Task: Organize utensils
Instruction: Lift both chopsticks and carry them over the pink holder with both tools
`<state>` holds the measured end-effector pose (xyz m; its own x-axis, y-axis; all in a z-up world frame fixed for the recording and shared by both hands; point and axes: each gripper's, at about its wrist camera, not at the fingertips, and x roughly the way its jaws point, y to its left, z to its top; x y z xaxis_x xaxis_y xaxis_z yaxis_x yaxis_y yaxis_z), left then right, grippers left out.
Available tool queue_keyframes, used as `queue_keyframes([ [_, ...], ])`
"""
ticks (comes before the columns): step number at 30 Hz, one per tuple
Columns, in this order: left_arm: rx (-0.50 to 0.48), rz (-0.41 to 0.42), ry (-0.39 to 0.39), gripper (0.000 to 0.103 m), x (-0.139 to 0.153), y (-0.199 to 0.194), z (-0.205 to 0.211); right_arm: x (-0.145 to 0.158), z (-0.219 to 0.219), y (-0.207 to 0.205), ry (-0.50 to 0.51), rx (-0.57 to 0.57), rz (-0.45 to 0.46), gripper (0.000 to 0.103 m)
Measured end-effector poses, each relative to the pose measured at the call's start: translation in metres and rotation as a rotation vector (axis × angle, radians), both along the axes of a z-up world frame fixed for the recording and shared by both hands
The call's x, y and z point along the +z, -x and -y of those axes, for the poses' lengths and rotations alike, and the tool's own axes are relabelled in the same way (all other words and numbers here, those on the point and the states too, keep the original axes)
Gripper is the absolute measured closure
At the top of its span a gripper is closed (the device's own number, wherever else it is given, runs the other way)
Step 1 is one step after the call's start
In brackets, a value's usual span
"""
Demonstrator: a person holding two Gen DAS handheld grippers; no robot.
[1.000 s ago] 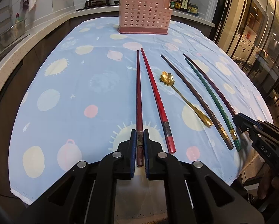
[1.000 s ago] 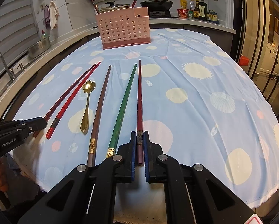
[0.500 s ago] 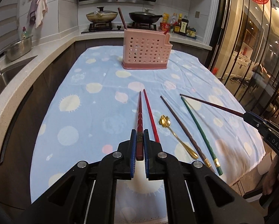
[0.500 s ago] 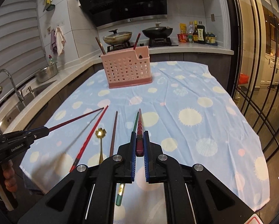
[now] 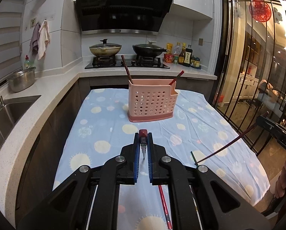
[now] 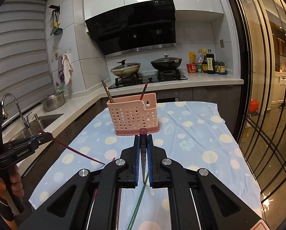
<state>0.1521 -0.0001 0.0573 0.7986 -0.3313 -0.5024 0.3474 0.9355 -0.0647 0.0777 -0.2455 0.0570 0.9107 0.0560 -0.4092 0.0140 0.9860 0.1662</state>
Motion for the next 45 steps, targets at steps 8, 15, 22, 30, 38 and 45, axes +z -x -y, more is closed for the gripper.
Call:
queue_keyframes([
  [8, -0.01, 0.064, -0.003, 0.096, 0.029, -0.031, 0.012, 0.028, 0.002, -0.035, -0.007, 0.029, 0.047, 0.096],
  [15, -0.021, 0.144, 0.013, 0.096, 0.068, -0.06, 0.025, 0.062, 0.003, -0.078, 0.004, 0.041, 0.116, 0.096],
  [22, -0.022, 0.248, 0.042, 0.096, 0.122, -0.096, 0.039, 0.099, 0.005, -0.135, -0.036, 0.058, 0.166, 0.096],
  [30, -0.006, 0.314, 0.039, 0.096, 0.17, -0.156, 0.054, 0.131, 0.008, -0.199, -0.064, 0.044, 0.205, 0.096],
  [38, 0.003, 0.274, 0.002, 0.096, 0.156, -0.21, 0.072, 0.11, 0.009, -0.26, -0.081, 0.049, 0.132, 0.096],
  [45, -0.001, 0.186, -0.021, 0.096, 0.114, -0.24, 0.082, 0.075, 0.004, -0.288, -0.072, 0.056, 0.058, 0.096],
])
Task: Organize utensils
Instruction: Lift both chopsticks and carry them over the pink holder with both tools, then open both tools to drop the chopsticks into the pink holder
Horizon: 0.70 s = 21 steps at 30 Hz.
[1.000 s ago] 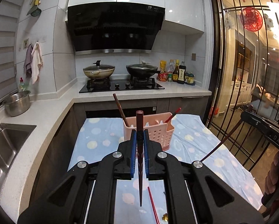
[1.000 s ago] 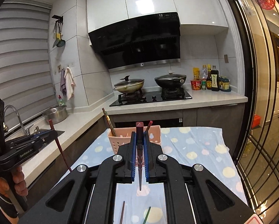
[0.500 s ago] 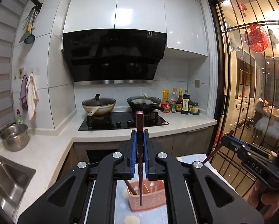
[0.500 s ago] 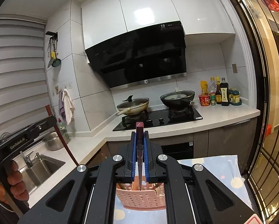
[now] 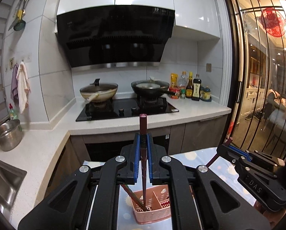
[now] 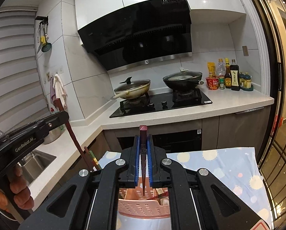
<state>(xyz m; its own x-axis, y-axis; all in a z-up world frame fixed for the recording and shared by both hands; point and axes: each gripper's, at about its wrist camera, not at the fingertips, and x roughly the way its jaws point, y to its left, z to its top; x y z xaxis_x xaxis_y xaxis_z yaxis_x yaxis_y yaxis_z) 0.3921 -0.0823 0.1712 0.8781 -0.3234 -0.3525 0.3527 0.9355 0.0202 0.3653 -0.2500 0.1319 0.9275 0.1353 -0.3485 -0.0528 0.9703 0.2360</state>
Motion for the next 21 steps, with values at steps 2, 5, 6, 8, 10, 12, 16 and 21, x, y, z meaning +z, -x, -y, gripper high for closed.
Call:
queue_keyframes([
  [2, 0.0, -0.019, -0.004, 0.096, -0.01, -0.004, 0.001, -0.008, -0.001, -0.004, -0.001, 0.0, -0.014, 0.096],
  [5, -0.002, -0.05, -0.007, 0.096, -0.022, -0.009, 0.002, -0.017, 0.0, -0.01, 0.001, -0.005, -0.032, 0.096],
  [6, -0.001, -0.058, -0.008, 0.096, -0.025, -0.011, 0.002, -0.021, -0.001, -0.011, 0.002, -0.005, -0.038, 0.096],
  [8, 0.001, -0.071, -0.013, 0.096, -0.032, -0.012, 0.004, -0.026, -0.001, -0.013, 0.007, -0.008, -0.05, 0.096],
  [10, 0.005, -0.088, -0.019, 0.096, -0.038, -0.014, 0.006, -0.032, -0.002, -0.015, 0.016, -0.009, -0.063, 0.096],
  [12, 0.021, -0.091, -0.029, 0.095, -0.043, -0.015, 0.007, -0.035, -0.002, -0.014, 0.019, -0.015, -0.066, 0.093],
  [16, 0.057, -0.104, -0.027, 0.069, -0.05, -0.014, 0.002, -0.035, 0.0, -0.01, 0.022, -0.025, -0.061, 0.088],
  [21, 0.078, -0.104, -0.026, 0.061, -0.053, -0.008, -0.006, -0.031, 0.002, 0.002, 0.026, -0.031, -0.05, 0.085],
])
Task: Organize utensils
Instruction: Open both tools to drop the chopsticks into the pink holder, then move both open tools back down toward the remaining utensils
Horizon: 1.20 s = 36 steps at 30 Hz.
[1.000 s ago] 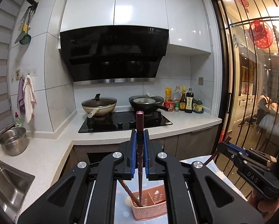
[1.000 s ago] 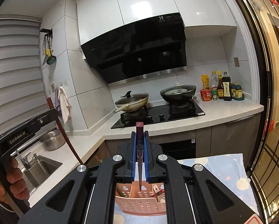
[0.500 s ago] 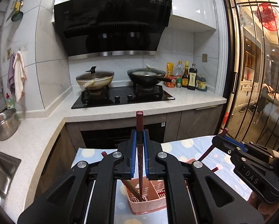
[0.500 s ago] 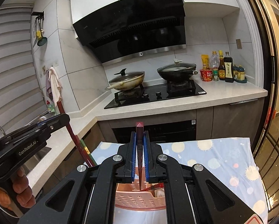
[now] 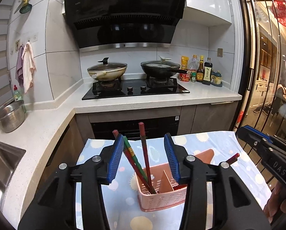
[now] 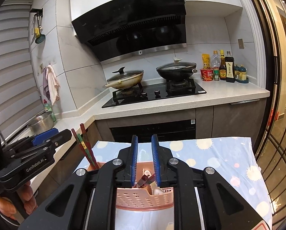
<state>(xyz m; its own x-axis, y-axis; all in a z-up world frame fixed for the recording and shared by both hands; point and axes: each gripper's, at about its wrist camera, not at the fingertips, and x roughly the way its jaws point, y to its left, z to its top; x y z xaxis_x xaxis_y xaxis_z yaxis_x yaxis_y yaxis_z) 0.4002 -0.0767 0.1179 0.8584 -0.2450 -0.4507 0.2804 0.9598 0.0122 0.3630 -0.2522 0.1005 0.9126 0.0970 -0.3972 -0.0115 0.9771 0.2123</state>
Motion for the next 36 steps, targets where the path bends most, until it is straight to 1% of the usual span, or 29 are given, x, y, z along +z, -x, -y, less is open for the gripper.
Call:
queue_keyframes([
  [1, 0.002, -0.002, 0.0, 0.061, 0.0, 0.001, -0.002, 0.001, 0.0, 0.003, 0.002, -0.001, 0.002, 0.083],
  [9, 0.003, -0.006, -0.008, 0.061, -0.003, 0.024, -0.009, 0.005, -0.001, 0.03, 0.024, -0.01, 0.006, 0.083],
  [13, 0.009, -0.011, -0.012, 0.061, -0.005, 0.041, -0.014, 0.005, 0.0, 0.051, 0.033, -0.018, -0.001, 0.083],
  [17, 0.007, -0.011, -0.02, 0.061, -0.007, 0.067, -0.02, -0.003, 0.004, 0.08, 0.034, -0.025, -0.018, 0.083],
  [23, 0.001, -0.025, -0.014, 0.06, -0.022, 0.111, -0.031, -0.027, 0.009, 0.132, 0.03, -0.04, -0.061, 0.083],
  [29, 0.001, -0.082, 0.002, 0.06, -0.05, 0.158, -0.042, -0.063, 0.011, 0.187, 0.027, -0.04, -0.143, 0.083],
  [32, 0.003, -0.105, -0.007, 0.06, -0.067, 0.183, -0.045, -0.079, 0.007, 0.215, 0.022, -0.031, -0.17, 0.083],
  [34, 0.003, -0.129, -0.017, 0.059, -0.081, 0.2, -0.048, -0.089, 0.003, 0.234, 0.01, -0.025, -0.187, 0.083],
  [36, 0.003, -0.155, -0.017, 0.053, -0.094, 0.215, -0.051, -0.101, -0.001, 0.255, -0.01, -0.021, -0.197, 0.083],
])
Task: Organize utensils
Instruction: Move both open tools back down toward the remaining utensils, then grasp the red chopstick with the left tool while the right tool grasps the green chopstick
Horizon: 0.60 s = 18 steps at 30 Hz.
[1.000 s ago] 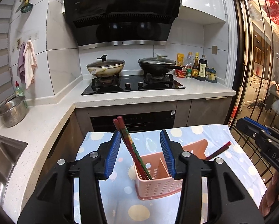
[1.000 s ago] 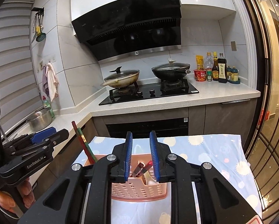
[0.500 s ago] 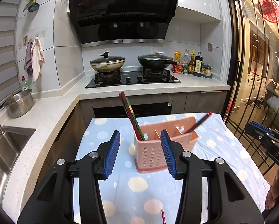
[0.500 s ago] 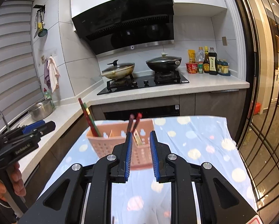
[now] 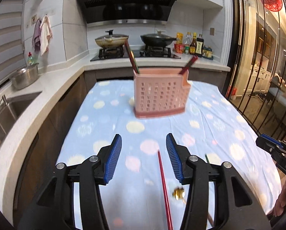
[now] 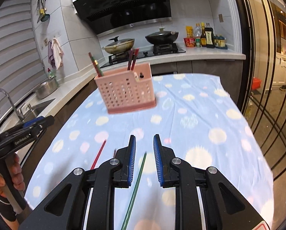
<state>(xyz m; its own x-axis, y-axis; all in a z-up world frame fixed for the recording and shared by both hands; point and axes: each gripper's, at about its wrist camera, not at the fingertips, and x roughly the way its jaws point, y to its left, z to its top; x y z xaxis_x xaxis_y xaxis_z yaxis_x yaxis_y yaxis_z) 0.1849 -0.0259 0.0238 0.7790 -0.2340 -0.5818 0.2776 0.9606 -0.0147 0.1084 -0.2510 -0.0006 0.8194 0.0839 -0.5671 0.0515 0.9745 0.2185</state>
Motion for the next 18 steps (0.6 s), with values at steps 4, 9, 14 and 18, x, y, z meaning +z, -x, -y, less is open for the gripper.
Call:
queue_keyframes([
  [4, 0.011, -0.042, -0.038, 0.05, -0.027, 0.029, -0.003, -0.025, -0.015, 0.033, -0.012, 0.007, -0.035, 0.083],
  [9, -0.004, -0.118, -0.044, 0.05, -0.056, 0.053, -0.004, -0.057, -0.035, 0.061, -0.017, 0.027, -0.104, 0.083],
  [14, -0.018, -0.179, -0.062, 0.05, -0.082, 0.073, -0.005, -0.084, -0.049, 0.078, -0.003, 0.048, -0.153, 0.083],
  [18, -0.014, -0.218, -0.09, 0.051, -0.102, 0.081, -0.005, -0.094, -0.052, 0.083, -0.023, 0.052, -0.174, 0.083],
])
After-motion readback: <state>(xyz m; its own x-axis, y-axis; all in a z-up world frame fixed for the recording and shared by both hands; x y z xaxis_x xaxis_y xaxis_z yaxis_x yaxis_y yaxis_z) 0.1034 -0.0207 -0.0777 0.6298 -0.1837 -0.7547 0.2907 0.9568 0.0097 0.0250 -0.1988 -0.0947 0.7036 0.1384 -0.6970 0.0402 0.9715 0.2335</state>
